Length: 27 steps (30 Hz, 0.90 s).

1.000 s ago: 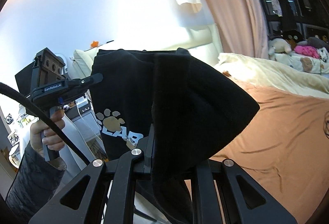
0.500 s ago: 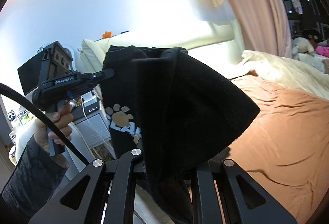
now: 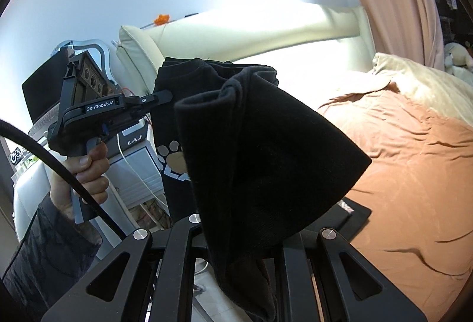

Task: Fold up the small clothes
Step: 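Lift the folded black shirt off the bed with both grippers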

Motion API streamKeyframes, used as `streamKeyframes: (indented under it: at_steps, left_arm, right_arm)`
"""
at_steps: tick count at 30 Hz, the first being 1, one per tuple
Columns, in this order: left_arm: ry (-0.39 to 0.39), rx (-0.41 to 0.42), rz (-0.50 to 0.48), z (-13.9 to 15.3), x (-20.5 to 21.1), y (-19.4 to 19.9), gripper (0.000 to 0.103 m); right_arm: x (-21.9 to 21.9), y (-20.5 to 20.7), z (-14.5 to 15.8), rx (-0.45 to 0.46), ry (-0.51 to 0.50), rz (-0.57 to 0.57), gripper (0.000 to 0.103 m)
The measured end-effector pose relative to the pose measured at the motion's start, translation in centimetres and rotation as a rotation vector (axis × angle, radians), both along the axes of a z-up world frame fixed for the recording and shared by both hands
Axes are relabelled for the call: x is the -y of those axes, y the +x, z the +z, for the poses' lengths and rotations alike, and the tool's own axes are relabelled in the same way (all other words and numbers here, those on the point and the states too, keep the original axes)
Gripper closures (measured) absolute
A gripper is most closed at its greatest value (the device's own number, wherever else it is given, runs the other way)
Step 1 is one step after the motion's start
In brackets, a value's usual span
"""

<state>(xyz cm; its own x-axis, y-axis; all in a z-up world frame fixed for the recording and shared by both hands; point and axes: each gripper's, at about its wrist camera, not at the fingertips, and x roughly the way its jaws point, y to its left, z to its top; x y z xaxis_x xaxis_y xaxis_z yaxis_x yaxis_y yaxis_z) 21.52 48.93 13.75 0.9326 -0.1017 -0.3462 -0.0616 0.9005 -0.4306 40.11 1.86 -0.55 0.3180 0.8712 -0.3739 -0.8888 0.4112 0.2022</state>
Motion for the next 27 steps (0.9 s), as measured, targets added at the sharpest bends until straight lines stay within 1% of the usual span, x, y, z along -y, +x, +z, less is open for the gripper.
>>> streamKeyframes:
  at_steps: [4, 7, 11, 18, 22, 27]
  left_arm:
    - [-0.007, -0.023, 0.047, -1.2, -1.9, 0.9, 0.097]
    - [-0.022, -0.039, 0.068, -2.0, -3.2, 2.3, 0.097]
    - [-0.039, -0.064, 0.088, -3.5, -4.6, 5.0, 0.097]
    - [-0.052, -0.120, 0.106, -6.3, -6.4, 9.4, 0.097]
    - [-0.045, -0.170, 0.109, -8.5, -7.0, 12.2, 0.097]
    - [-0.031, -0.218, 0.094, -11.0, -6.9, 16.1, 0.097]
  right_arm:
    - [-2.1, 0.6, -0.4, -0.014, -0.019, 0.020, 0.095]
    - [-3.0, 1.8, -0.9, -0.024, -0.034, 0.023, 0.095]
    - [-3.5, 3.1, -2.4, -0.062, -0.033, 0.020, 0.095]
    - [-3.8, 6.5, -4.1, -0.112, -0.047, 0.008, 0.095]
    - [-4.3, 9.1, -5.6, -0.157, -0.073, -0.006, 0.095]
    - [-5.1, 12.0, -7.1, -0.224, -0.081, -0.019, 0.095]
